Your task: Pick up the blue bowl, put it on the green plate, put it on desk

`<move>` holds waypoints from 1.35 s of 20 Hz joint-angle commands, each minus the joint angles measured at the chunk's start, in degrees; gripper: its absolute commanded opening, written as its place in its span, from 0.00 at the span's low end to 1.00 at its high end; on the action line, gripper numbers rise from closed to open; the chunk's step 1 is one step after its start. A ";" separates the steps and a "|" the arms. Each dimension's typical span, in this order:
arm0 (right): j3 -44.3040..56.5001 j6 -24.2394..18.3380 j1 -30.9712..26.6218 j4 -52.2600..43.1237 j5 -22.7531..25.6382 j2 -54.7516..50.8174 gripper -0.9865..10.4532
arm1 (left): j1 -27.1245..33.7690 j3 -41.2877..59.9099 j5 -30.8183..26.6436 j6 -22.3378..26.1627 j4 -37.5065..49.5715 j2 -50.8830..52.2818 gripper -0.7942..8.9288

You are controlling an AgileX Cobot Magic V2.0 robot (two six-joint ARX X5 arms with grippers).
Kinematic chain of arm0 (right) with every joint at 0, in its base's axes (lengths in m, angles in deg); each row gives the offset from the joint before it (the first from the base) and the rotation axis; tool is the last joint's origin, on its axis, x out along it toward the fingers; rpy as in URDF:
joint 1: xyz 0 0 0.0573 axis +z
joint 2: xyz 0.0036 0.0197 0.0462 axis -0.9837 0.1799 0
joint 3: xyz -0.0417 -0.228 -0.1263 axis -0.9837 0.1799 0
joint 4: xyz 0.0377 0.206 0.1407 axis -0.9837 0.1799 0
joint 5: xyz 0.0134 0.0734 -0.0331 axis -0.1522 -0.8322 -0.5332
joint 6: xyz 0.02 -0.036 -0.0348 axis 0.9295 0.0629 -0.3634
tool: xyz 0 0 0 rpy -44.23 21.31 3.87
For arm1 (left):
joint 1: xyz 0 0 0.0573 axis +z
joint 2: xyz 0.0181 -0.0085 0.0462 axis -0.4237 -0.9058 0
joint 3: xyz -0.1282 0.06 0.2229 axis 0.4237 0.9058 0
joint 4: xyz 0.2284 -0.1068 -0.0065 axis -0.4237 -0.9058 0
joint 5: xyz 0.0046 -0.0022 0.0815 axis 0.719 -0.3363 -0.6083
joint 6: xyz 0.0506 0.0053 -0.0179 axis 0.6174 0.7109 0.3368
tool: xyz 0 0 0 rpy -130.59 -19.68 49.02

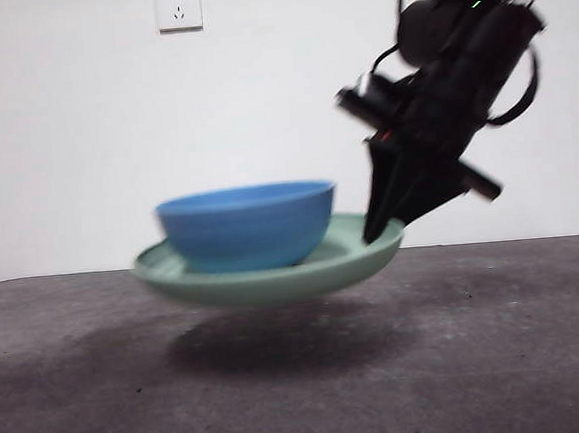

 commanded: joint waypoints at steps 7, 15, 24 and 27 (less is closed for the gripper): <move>-1.05 4.66 1.66 -3.76 -0.37 7.43 0.09 | -0.48 -0.59 -0.35 0.26 0.57 -0.11 0.73; -1.09 5.29 1.66 -3.82 4.48 7.37 0.24 | -0.48 -0.59 -0.35 0.24 0.33 -0.11 0.73; -2.99 2.84 0.04 0.85 6.25 -8.07 0.45 | -0.48 -0.59 -0.35 0.24 0.24 -0.11 0.73; -2.99 -0.72 0.17 8.81 7.89 -17.64 0.53 | -0.48 -0.59 -0.35 0.04 -0.13 -0.11 0.73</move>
